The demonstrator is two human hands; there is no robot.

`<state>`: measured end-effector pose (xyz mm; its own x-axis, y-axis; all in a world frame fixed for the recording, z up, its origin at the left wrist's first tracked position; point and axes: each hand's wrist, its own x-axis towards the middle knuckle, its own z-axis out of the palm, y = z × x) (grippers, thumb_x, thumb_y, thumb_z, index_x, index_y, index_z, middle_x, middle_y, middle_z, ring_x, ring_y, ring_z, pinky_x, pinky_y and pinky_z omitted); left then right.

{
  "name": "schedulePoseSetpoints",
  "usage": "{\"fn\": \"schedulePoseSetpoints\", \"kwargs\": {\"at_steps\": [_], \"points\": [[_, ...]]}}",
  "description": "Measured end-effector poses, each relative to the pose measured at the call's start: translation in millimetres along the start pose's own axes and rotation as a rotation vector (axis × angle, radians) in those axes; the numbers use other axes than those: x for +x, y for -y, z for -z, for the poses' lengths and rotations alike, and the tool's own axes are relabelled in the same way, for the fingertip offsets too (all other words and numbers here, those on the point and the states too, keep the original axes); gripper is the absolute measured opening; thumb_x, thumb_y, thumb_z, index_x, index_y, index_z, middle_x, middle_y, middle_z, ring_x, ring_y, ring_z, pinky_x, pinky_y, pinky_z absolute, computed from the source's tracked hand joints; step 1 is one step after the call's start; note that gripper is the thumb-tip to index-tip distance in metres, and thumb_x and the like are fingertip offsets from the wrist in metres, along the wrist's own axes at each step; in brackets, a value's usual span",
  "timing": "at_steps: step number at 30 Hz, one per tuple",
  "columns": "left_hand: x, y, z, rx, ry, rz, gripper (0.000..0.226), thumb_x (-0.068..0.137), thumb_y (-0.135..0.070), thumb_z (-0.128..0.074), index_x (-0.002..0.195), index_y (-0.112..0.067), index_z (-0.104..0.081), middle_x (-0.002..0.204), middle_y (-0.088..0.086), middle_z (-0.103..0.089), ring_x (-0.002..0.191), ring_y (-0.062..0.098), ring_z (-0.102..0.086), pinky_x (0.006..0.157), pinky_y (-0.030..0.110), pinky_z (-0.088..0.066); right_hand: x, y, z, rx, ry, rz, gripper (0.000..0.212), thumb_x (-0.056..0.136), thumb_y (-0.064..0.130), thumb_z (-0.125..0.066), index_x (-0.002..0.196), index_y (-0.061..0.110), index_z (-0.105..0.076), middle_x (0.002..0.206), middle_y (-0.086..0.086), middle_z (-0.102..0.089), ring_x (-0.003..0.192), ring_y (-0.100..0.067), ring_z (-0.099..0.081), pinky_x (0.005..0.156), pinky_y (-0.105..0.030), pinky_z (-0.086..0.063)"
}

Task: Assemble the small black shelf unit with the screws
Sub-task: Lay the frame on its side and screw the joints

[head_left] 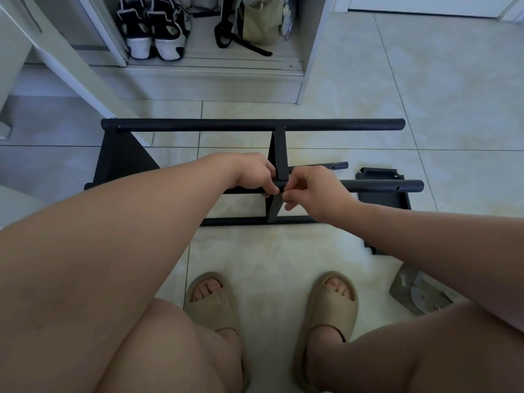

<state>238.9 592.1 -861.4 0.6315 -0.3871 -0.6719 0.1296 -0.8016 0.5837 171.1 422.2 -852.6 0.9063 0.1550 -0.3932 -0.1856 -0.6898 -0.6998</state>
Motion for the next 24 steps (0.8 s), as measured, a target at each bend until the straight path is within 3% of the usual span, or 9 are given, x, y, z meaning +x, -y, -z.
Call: {"fn": "schedulePoseSetpoints", "kwargs": {"at_steps": [5,9,12,15,17,20,24], "points": [[0,-1,0,-0.004,0.002,0.011,0.02,0.088,-0.018,-0.072,0.106,-0.009,-0.074,0.094,0.002,-0.072,0.114,0.028,-0.061,0.109,0.045,-0.042,-1,-3,3,0.072,0.017,-0.014,0.018,0.09,0.005,-0.071,0.078,0.013,-0.061,0.075,-0.003,-0.076,0.071,-0.01,-0.075,0.086,-0.04,-0.059],[2,-2,2,-0.02,-0.004,0.023,0.022,0.087,-0.019,-0.074,0.107,-0.013,-0.074,0.103,0.002,-0.074,0.115,0.025,-0.06,0.109,0.042,-0.042,-3,-4,-5,0.328,-0.047,-0.144,0.019,0.09,-0.001,-0.071,0.078,0.007,-0.059,0.081,-0.015,-0.076,0.074,-0.023,-0.077,0.089,-0.046,-0.06],[3,1,1,-0.026,-0.009,0.027,0.018,0.086,-0.018,-0.074,0.103,-0.013,-0.075,0.099,0.001,-0.074,0.106,0.023,-0.06,0.098,0.035,-0.045,-3,-3,-6,0.251,-0.043,-0.101,0.019,0.093,0.003,-0.069,0.078,0.01,-0.059,0.077,-0.011,-0.076,0.072,-0.018,-0.076,0.077,-0.037,-0.061],[3,1,0,-0.021,-0.008,0.018,0.012,0.085,-0.017,-0.074,0.096,-0.011,-0.075,0.086,-0.001,-0.069,0.095,0.022,-0.057,0.095,0.038,-0.044,0,2,-6,0.009,-0.014,-0.001,0.018,0.094,0.011,-0.066,0.079,0.016,-0.06,0.071,0.001,-0.075,0.069,-0.005,-0.072,0.052,-0.013,-0.045],[4,1,0,-0.02,-0.014,0.013,0.009,0.085,-0.017,-0.074,0.093,-0.014,-0.076,0.087,0.0,-0.07,0.096,0.023,-0.058,0.101,0.039,-0.043,2,1,-4,-0.008,-0.01,0.012,0.018,0.094,0.011,-0.066,0.079,0.016,-0.06,0.071,0.002,-0.075,0.069,-0.003,-0.072,0.052,-0.01,-0.042],[4,1,0,-0.018,-0.016,0.025,0.015,0.085,-0.018,-0.074,0.1,-0.016,-0.077,0.101,0.003,-0.075,0.109,0.025,-0.062,0.107,0.041,-0.043,2,-3,2,0.073,0.015,-0.002,0.019,0.094,0.006,-0.067,0.078,0.014,-0.059,0.074,-0.004,-0.076,0.069,-0.009,-0.074,0.066,-0.021,-0.052],[2,1,0,-0.006,-0.013,0.036,0.018,0.086,-0.02,-0.074,0.103,-0.017,-0.076,0.108,0.003,-0.073,0.114,0.025,-0.06,0.108,0.044,-0.042,4,-5,0,0.19,0.029,-0.04,0.018,0.093,0.003,-0.067,0.079,0.01,-0.059,0.077,-0.009,-0.076,0.071,-0.016,-0.076,0.068,-0.024,-0.054]]}}
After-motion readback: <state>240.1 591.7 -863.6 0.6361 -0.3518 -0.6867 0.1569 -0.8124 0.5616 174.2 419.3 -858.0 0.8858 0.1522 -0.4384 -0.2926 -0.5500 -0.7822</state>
